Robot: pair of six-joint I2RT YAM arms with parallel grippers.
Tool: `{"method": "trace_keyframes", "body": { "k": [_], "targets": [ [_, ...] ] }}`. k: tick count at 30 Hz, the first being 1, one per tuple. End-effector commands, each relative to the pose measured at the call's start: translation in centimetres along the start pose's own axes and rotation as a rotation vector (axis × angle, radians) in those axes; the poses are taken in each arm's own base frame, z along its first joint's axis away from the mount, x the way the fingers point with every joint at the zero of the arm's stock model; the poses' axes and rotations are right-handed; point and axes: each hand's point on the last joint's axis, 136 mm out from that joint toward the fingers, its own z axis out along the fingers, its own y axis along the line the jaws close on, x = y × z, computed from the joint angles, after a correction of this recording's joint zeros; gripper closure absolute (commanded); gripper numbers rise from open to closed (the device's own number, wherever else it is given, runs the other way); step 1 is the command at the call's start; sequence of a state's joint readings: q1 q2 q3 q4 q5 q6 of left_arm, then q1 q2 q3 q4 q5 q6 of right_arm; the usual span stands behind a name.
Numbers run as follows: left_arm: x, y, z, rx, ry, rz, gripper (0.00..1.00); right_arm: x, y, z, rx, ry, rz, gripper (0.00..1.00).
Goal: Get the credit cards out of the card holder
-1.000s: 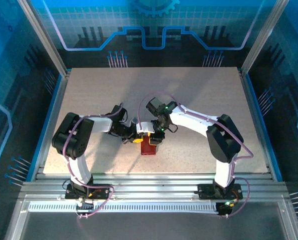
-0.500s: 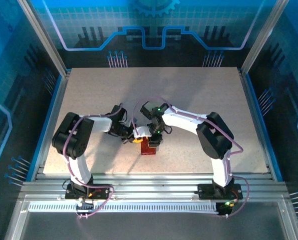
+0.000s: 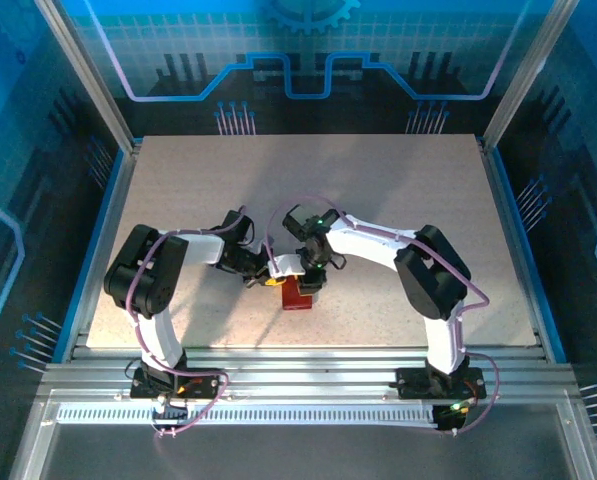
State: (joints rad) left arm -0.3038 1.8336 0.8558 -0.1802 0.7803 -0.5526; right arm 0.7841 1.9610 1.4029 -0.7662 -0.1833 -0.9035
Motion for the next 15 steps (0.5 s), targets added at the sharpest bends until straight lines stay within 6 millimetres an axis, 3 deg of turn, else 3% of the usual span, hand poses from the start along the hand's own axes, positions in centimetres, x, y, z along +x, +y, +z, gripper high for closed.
{"method": "trace_keyframes", "body": {
  "k": [1, 7, 15],
  "targets": [
    [0.1, 0.2, -0.1, -0.008, -0.008, -0.037, 1.0, -0.3, 0.2, -1.7, 0.042, -0.051, 0.033, 0.6],
    [-0.8, -1.9, -0.5, 0.063, -0.028, -0.039, 1.0, 0.0, 0.1, -3.4, 0.075, -0.091, 0.07, 0.59],
    [-1.3, -1.0, -0.3, 0.114, -0.025, -0.111, 1.0, -0.5, 0.3, -2.7, 0.06, -0.092, 0.07, 0.59]
  ]
}}
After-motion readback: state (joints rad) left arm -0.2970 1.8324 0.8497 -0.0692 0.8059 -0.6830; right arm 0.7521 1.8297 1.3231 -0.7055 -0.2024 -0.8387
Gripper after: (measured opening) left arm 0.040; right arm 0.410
